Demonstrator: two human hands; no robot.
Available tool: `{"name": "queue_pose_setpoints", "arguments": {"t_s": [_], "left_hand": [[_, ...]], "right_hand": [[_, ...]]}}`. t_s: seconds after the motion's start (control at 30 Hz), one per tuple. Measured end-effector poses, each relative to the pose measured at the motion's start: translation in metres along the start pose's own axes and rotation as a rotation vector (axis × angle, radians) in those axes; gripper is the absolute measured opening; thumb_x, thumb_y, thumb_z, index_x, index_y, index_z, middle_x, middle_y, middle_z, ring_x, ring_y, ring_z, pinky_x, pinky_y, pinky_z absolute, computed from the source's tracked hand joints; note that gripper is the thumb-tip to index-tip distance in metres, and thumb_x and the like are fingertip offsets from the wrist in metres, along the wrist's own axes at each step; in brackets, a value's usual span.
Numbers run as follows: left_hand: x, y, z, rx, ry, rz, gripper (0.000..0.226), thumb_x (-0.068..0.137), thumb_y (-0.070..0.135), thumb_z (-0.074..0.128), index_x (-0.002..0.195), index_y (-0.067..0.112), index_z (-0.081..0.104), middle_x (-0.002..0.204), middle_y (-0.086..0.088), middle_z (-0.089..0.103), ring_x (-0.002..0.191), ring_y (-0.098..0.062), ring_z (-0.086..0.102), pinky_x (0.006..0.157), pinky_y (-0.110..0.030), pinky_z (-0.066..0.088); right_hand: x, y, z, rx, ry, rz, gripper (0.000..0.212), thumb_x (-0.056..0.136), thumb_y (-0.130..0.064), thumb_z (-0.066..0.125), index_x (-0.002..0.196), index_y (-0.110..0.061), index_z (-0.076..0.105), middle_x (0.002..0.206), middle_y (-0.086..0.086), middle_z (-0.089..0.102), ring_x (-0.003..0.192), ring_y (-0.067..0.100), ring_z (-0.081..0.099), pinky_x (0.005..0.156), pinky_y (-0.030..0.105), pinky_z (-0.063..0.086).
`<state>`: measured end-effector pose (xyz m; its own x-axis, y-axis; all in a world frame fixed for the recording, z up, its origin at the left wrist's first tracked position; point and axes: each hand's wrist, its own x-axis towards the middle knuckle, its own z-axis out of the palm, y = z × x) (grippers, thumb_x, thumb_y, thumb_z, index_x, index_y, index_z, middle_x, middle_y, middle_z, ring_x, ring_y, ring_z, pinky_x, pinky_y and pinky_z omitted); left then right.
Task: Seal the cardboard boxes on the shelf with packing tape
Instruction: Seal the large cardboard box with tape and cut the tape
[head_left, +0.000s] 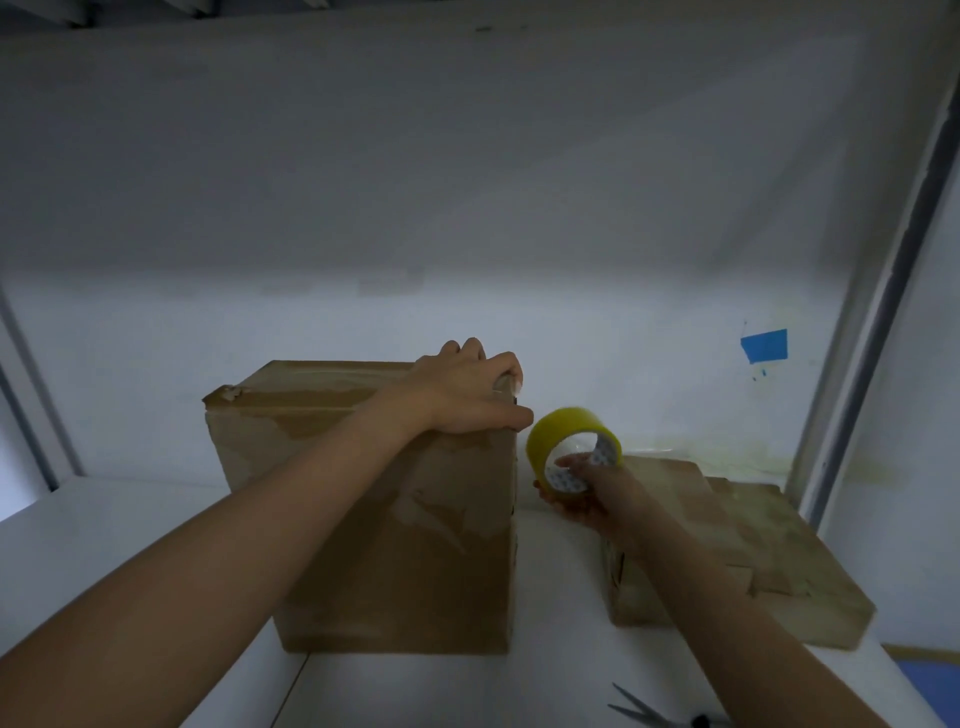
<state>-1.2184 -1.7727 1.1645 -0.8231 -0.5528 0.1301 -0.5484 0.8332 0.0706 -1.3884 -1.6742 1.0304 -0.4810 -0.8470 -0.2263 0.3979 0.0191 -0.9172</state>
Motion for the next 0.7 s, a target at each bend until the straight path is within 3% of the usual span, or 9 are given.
{"name": "queue_pose_setpoints", "arguments": {"t_s": [0.1, 0.2, 0.27, 0.37, 0.47, 0.53, 0.6, 0.7], "left_hand": [[-0.002, 0.001, 0.0, -0.016, 0.004, -0.01, 0.048, 0.065, 0.067, 0.045, 0.109, 0.047, 0.045, 0.112, 0.004, 0.042, 0.106, -0.02, 0.041, 0.079, -0.037, 0.035], [-0.002, 0.002, 0.001, -0.032, 0.004, -0.008, 0.044, 0.065, 0.066, 0.046, 0.105, 0.047, 0.046, 0.111, 0.005, 0.042, 0.105, -0.02, 0.041, 0.078, -0.036, 0.035], [-0.001, 0.003, 0.001, -0.026, 0.0, 0.001, 0.043, 0.065, 0.066, 0.046, 0.103, 0.046, 0.046, 0.111, 0.005, 0.042, 0.105, -0.02, 0.042, 0.077, -0.036, 0.034], [-0.002, 0.002, -0.001, -0.036, -0.002, -0.01, 0.044, 0.065, 0.066, 0.045, 0.104, 0.046, 0.046, 0.112, 0.003, 0.043, 0.106, -0.021, 0.042, 0.078, -0.036, 0.035], [-0.003, 0.001, 0.0, -0.033, -0.007, -0.001, 0.044, 0.066, 0.066, 0.046, 0.106, 0.046, 0.046, 0.115, 0.004, 0.043, 0.107, -0.02, 0.042, 0.08, -0.036, 0.036], [-0.002, 0.001, 0.0, -0.038, -0.008, 0.0, 0.045, 0.066, 0.066, 0.046, 0.107, 0.047, 0.045, 0.118, 0.004, 0.045, 0.109, -0.02, 0.041, 0.081, -0.037, 0.036], [-0.002, 0.0, 0.0, -0.03, -0.007, 0.014, 0.045, 0.069, 0.067, 0.049, 0.11, 0.05, 0.045, 0.125, 0.004, 0.047, 0.113, -0.021, 0.041, 0.085, -0.039, 0.038], [-0.002, -0.003, 0.002, 0.027, -0.033, 0.05, 0.054, 0.073, 0.08, 0.058, 0.119, 0.057, 0.041, 0.134, 0.005, 0.043, 0.123, -0.021, 0.038, 0.092, -0.04, 0.038]], "right_hand": [[0.014, 0.039, -0.004, -0.084, 0.117, 0.034, 0.006, 0.099, -0.013, 0.049, 0.095, -0.008, 0.052, 0.091, 0.023, 0.063, 0.055, 0.03, 0.067, 0.04, 0.027, 0.051], [0.018, 0.076, -0.013, -0.499, 0.277, -0.063, 0.005, 0.1, -0.008, 0.045, 0.099, -0.007, 0.05, 0.111, 0.027, 0.059, 0.06, 0.03, 0.062, 0.036, 0.032, 0.05], [0.019, 0.083, -0.015, -0.625, 0.284, -0.132, 0.012, 0.099, -0.003, 0.042, 0.11, -0.005, 0.047, 0.114, 0.024, 0.056, 0.06, 0.031, 0.061, 0.034, 0.033, 0.051], [0.017, 0.079, -0.015, -0.685, 0.295, -0.139, 0.012, 0.098, -0.002, 0.042, 0.108, -0.008, 0.047, 0.112, 0.02, 0.056, 0.069, 0.037, 0.063, 0.043, 0.041, 0.055], [0.022, 0.079, -0.019, -0.848, 0.275, -0.165, 0.02, 0.099, -0.005, 0.039, 0.117, -0.008, 0.046, 0.113, 0.022, 0.059, 0.062, 0.027, 0.063, 0.045, 0.035, 0.054], [0.024, 0.08, -0.02, -0.965, 0.285, -0.198, 0.032, 0.097, -0.004, 0.042, 0.129, -0.008, 0.042, 0.111, 0.02, 0.057, 0.068, 0.027, 0.066, 0.043, 0.031, 0.052], [0.025, 0.081, -0.021, -1.047, 0.301, -0.231, 0.039, 0.095, -0.003, 0.046, 0.133, -0.007, 0.04, 0.103, 0.014, 0.054, 0.079, 0.03, 0.067, 0.048, 0.035, 0.056], [0.025, 0.078, -0.018, -1.254, 0.32, -0.3, 0.034, 0.089, -0.003, 0.052, 0.122, -0.008, 0.044, 0.102, 0.01, 0.061, 0.09, 0.028, 0.066, 0.07, 0.041, 0.059]]}}
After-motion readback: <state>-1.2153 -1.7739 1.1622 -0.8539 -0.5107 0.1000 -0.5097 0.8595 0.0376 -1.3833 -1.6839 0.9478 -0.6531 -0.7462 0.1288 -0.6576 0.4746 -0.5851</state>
